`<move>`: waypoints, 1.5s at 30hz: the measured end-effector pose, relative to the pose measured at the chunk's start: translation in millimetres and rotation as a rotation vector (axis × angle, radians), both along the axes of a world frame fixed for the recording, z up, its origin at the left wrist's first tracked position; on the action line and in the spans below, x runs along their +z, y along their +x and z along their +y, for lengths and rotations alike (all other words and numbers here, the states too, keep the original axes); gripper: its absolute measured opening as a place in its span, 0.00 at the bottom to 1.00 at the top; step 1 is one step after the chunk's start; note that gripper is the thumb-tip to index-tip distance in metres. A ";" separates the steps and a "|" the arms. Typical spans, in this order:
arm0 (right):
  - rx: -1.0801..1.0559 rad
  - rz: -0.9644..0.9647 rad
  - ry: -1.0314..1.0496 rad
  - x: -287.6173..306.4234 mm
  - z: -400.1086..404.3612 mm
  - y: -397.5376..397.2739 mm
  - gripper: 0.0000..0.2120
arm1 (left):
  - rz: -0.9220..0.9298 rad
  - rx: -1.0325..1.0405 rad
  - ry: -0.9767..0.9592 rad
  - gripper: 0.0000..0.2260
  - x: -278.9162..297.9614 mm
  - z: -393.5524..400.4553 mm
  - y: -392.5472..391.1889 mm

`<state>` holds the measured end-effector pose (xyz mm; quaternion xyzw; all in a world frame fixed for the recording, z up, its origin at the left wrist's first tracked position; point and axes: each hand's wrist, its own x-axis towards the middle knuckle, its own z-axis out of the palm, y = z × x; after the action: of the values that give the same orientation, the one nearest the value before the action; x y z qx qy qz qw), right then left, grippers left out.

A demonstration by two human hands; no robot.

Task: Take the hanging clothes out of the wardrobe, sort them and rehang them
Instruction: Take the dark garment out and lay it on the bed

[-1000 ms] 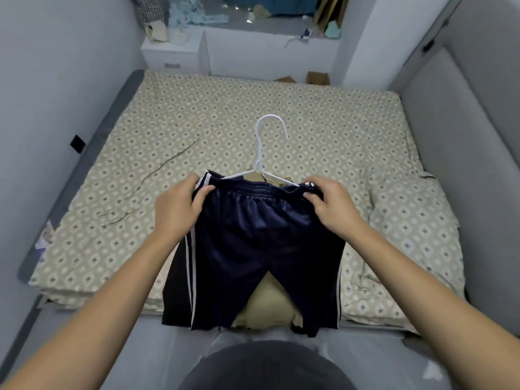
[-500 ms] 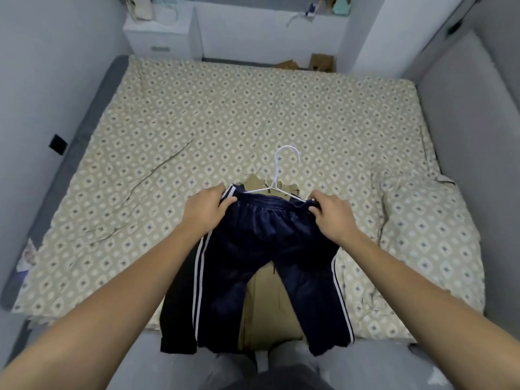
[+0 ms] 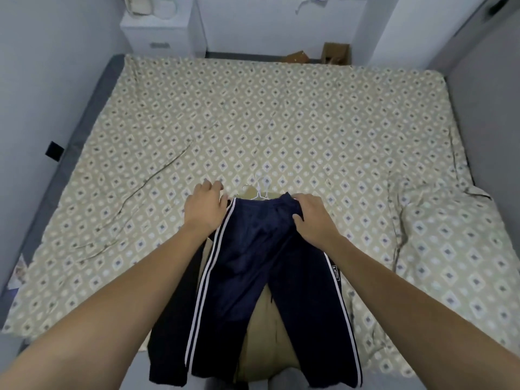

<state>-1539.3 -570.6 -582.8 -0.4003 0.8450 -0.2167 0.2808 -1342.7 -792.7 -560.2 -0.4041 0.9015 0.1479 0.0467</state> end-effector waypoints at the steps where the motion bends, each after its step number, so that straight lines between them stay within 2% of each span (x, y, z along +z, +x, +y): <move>1: 0.026 0.015 0.014 -0.4 6.3 2.6 0.23 | 0.005 -0.011 -0.003 0.17 2.7 5.9 2.6; 6: 0.044 0.133 0.022 16.0 35.3 15.3 0.26 | 0.002 -0.094 -0.036 0.20 21.4 34.1 22.8; 11: -0.047 0.205 -0.027 49.1 60.7 36.6 0.27 | 0.014 -0.170 -0.071 0.29 45.9 60.7 39.9; 15: -0.118 0.292 -0.052 80.5 89.8 65.7 0.28 | 0.104 -0.286 -0.086 0.28 64.8 85.3 52.7; 21: -0.334 0.430 -0.008 122.3 162.2 128.2 0.32 | 0.234 -0.537 -0.081 0.28 91.3 116.3 60.3; 27: -0.594 0.500 0.009 155.5 241.8 205.6 0.31 | 0.322 -0.781 -0.110 0.29 133.0 177.9 68.0; 34: -0.917 0.610 0.060 184.4 370.1 291.3 0.30 | 0.422 -1.099 -0.088 0.28 172.9 311.5 54.4; 39: -1.185 0.641 0.112 196.2 491.3 378.5 0.31 | 0.469 -1.370 -0.036 0.28 187.8 457.4 73.6; 45: -1.448 0.697 0.218 209.0 622.6 512.8 0.29 | 0.509 -1.691 0.028 0.29 195.9 652.5 140.1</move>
<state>-1026.5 51.9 -373.7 0.2311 0.9497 -0.1241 -0.1711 -1202.6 -140.2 -364.3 0.4437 0.8799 0.1603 -0.0567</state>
